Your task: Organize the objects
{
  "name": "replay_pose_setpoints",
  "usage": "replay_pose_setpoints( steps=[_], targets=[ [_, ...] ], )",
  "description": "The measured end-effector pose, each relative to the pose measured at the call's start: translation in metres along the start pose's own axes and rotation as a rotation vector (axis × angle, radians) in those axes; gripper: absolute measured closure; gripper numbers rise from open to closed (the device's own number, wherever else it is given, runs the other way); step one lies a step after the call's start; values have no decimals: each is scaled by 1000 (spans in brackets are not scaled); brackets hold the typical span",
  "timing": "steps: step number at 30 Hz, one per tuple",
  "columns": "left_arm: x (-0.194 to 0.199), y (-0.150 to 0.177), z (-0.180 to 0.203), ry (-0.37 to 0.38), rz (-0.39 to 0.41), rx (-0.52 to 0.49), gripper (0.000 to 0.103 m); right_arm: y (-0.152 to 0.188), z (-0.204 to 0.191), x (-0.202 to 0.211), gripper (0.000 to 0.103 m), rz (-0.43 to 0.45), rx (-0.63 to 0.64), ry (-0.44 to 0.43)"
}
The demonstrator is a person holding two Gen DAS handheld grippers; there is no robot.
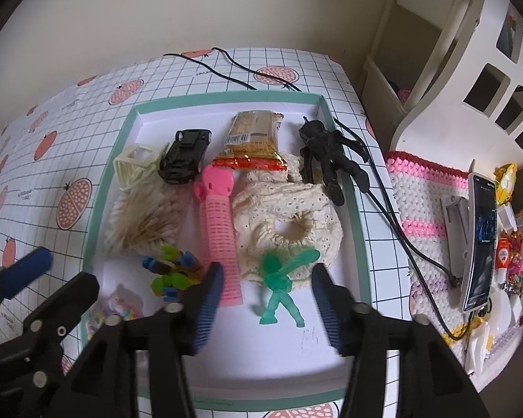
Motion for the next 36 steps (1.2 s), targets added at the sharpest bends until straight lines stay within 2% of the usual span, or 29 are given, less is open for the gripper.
replay_pose_setpoints(
  steps=[3, 5, 11, 14, 15, 19, 23, 28, 36],
  targets=[
    [2, -2, -10, -26, 12, 1, 36, -1, -2, 0, 33, 6, -7, -8],
    [1, -4, -18, -43, 17, 5, 25, -1, -4, 0, 30, 9, -4, -12],
    [1, -3, -40, -78, 19, 37, 23, -3, -11, -1, 14, 24, -3, -19],
    [2, -1, -52, -92, 14, 59, 14, -5, -15, 0, 2, 35, -1, -30],
    [2, -1, -56, -96, 14, 68, 14, -5, -16, 0, 0, 38, 2, -35],
    [3, 0, -71, -110, 17, 92, 13, -6, -20, 1, 0, 45, 13, -37],
    [7, 0, -86, -160, 39, 93, 6, -6, -24, 2, 0, 52, 14, -37],
    [14, -2, -106, -204, 69, 99, 6, -8, -31, 7, 0, 73, 30, -45],
    [28, -3, -127, -171, 119, 164, 5, -11, -44, 19, 0, 105, 36, -60]
  ],
)
Point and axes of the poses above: each gripper's, at about its wrist camera, not at the fingertips, and x roughly against the way its jaws point, z to its right, y to its underside, the point moved 7 cm from there along -x, roughly the way its jaws point, and after that the axes turned 14 degrees about z, right-handed, at the moved point
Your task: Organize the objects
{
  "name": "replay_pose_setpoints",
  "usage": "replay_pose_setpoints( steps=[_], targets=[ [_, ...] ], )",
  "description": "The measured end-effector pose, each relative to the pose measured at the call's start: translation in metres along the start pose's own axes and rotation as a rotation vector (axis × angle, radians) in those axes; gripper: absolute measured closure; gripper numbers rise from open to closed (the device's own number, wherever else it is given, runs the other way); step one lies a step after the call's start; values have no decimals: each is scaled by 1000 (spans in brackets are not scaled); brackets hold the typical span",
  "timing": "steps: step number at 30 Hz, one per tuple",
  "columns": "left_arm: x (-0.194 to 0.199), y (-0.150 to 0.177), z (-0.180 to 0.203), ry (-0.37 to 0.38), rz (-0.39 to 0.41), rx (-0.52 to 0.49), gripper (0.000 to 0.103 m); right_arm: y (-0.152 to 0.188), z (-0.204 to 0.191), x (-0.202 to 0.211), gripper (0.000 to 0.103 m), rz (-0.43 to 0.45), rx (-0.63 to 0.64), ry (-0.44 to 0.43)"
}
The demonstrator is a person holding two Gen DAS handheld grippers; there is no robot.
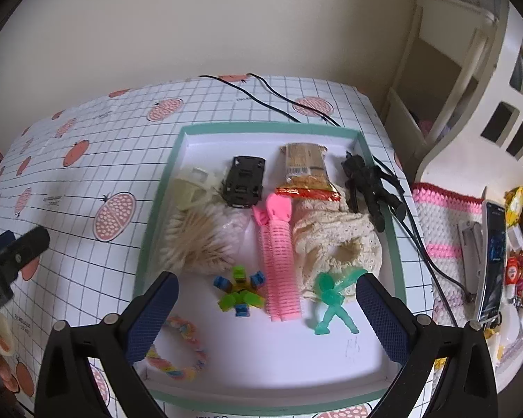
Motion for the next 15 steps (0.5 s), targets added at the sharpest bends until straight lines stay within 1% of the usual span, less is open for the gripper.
replay_pose_setpoints(
  steps=[3, 7, 11, 15],
  targets=[
    [3, -3, -5, -8, 16, -2, 5, -2, -6, 5, 0, 15, 9, -6],
    [12, -7, -12, -57, 49, -46, 5, 2, -13, 11, 0, 14, 23, -10],
    [19, -5, -21, -104, 45, -80, 5, 8, -21, 19, 0, 11, 48, -1],
    [26, 2, -31, -90, 25, -45, 5, 19, -25, 22, 0, -15, 51, 1]
  ],
)
Point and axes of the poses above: each gripper's, at about its wrist camera, not at the fingertips, and x roughly against the way its jaws point, z to its right, y to its underside, the point moved 7 cm from there along -x, roughly the way its jaws point, and after that the axes turned 14 degrees about z, right-handed, at the moved point
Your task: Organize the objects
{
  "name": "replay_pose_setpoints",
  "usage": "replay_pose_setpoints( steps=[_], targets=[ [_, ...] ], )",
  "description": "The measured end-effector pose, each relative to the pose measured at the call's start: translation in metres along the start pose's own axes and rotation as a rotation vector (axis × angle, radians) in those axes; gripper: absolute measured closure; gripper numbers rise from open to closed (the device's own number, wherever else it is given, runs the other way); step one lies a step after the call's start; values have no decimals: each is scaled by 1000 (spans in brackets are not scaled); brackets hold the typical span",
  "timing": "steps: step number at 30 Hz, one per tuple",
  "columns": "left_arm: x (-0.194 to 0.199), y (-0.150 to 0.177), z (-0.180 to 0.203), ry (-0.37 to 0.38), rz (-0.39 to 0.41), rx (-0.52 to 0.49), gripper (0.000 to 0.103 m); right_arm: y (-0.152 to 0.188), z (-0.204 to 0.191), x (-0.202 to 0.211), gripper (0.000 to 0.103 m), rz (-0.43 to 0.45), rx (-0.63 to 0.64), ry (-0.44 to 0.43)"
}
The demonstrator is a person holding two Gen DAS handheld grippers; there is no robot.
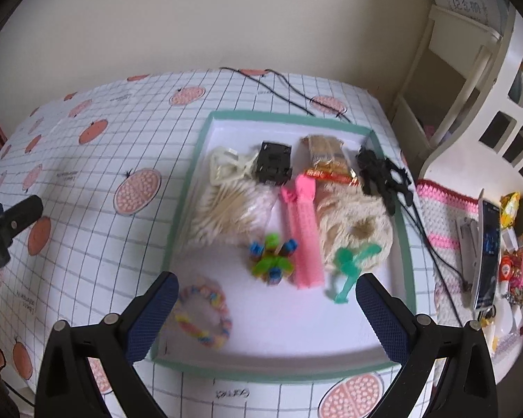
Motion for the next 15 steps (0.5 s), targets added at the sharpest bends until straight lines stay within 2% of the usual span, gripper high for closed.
replay_pose_setpoints(
  steps=[7, 15],
  targets=[
    [7, 30, -18, 50, -91, 112, 5, 18, -5, 15, 0, 1, -25, -13],
    [13, 81, -11, 67, -216, 83, 5, 44, -12, 24, 0, -17, -55, -22]
  ],
)
Point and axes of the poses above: each gripper's, at about its wrist camera, not at the fingertips, and x roughly against the way its jaws point, z to its right, y to its underside, the point moved 7 cm from there along -x, roughly the way its jaws point, and after that the axes turned 14 degrees about z, right-handed, at the moved point
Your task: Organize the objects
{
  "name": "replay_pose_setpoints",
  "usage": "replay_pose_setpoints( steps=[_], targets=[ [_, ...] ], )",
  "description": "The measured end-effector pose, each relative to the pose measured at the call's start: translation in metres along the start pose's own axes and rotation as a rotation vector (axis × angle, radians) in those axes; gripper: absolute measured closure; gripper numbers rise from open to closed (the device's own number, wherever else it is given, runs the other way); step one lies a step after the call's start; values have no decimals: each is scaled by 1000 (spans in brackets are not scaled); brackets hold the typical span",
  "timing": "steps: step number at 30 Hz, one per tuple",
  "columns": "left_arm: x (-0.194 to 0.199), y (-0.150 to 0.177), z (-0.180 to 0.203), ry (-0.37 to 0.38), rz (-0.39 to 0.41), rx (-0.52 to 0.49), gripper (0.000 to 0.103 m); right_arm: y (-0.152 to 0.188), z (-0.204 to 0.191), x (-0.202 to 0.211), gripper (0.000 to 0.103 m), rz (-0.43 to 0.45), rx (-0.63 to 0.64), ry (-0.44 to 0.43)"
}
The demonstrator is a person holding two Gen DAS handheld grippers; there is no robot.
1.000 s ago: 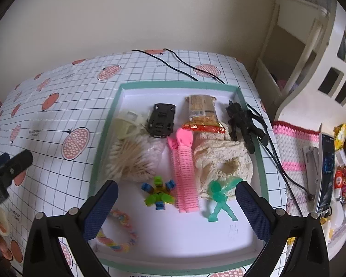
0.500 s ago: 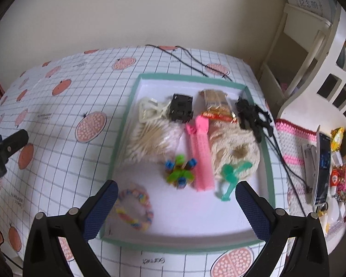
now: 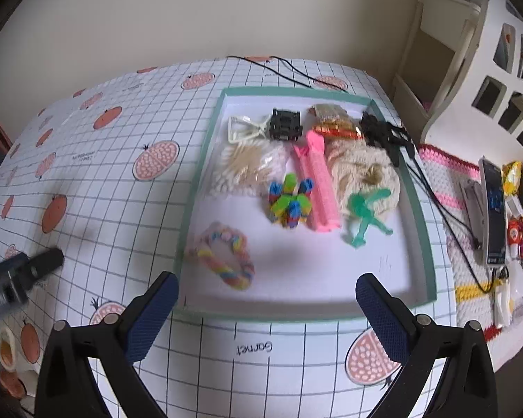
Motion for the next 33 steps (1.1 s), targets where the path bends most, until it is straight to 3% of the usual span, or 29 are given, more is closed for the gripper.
replay_pose_setpoints(
  steps=[10, 25, 33],
  targets=[
    [-3, 49, -3, -44, -73, -42, 5, 45, -2, -3, 0, -77, -83, -8],
    [-23, 55, -12, -113, -60, -92, 5, 65, 12, -23, 0, -81, -73, 106],
    [-21, 54, -10, -113, -23, -90, 5, 63, 11, -28, 0, -46, -48, 97]
  ],
)
Point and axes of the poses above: each gripper's, at about its wrist camera, not at the fingertips, and x roughly against the way its jaws point, z to its right, y to its underside, the point moved 7 cm from there along -x, roughly the way its jaws point, and after that the axes turned 14 degrees about z, right-handed, at the moved point
